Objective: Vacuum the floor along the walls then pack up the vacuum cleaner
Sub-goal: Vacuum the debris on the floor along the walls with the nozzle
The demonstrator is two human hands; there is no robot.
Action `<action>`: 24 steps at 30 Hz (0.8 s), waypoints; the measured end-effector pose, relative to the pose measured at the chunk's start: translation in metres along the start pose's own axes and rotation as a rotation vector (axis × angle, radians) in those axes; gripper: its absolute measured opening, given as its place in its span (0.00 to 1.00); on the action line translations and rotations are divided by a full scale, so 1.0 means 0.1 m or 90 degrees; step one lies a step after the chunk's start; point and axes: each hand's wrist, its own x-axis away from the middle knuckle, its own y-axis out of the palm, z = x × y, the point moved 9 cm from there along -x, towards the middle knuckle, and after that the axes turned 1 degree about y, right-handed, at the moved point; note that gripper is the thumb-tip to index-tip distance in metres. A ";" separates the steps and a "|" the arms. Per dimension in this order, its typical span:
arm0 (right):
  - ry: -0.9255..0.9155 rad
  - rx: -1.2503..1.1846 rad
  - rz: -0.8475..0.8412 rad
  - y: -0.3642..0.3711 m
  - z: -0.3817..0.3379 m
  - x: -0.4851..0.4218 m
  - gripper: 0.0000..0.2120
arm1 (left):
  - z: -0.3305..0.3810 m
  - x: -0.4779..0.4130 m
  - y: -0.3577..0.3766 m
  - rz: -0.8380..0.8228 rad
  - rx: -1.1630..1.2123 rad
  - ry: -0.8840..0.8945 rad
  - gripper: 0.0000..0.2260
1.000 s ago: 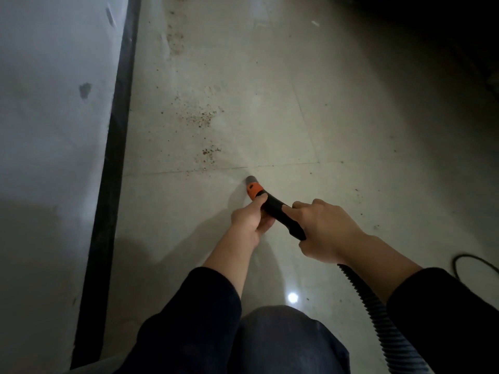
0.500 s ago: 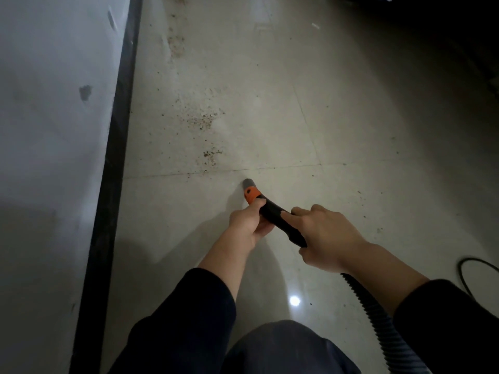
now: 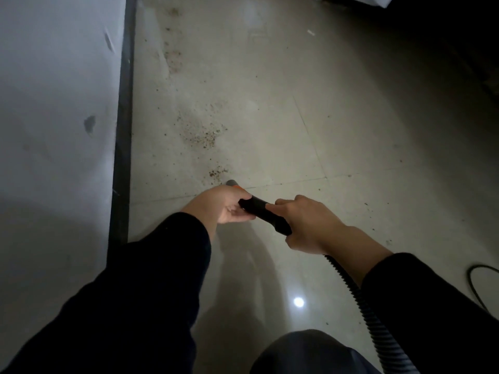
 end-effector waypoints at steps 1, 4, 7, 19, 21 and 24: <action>0.001 -0.003 -0.005 -0.02 0.01 -0.01 0.23 | 0.01 -0.02 -0.01 -0.007 -0.007 0.000 0.09; 0.006 -0.001 -0.021 -0.07 0.05 -0.05 0.25 | -0.01 -0.06 -0.04 -0.015 0.026 0.009 0.13; 0.001 0.007 -0.037 -0.09 0.03 -0.08 0.24 | -0.13 -0.11 -0.07 -0.022 0.135 0.017 0.15; -0.037 0.065 -0.060 -0.13 -0.12 -0.13 0.23 | -0.29 -0.10 -0.04 -0.084 0.290 0.018 0.09; -0.040 0.062 -0.065 -0.14 -0.09 -0.13 0.24 | -0.31 -0.12 -0.01 -0.083 0.322 0.019 0.09; -0.045 0.055 -0.078 -0.16 -0.06 -0.15 0.26 | -0.33 -0.13 0.06 -0.084 0.379 0.025 0.11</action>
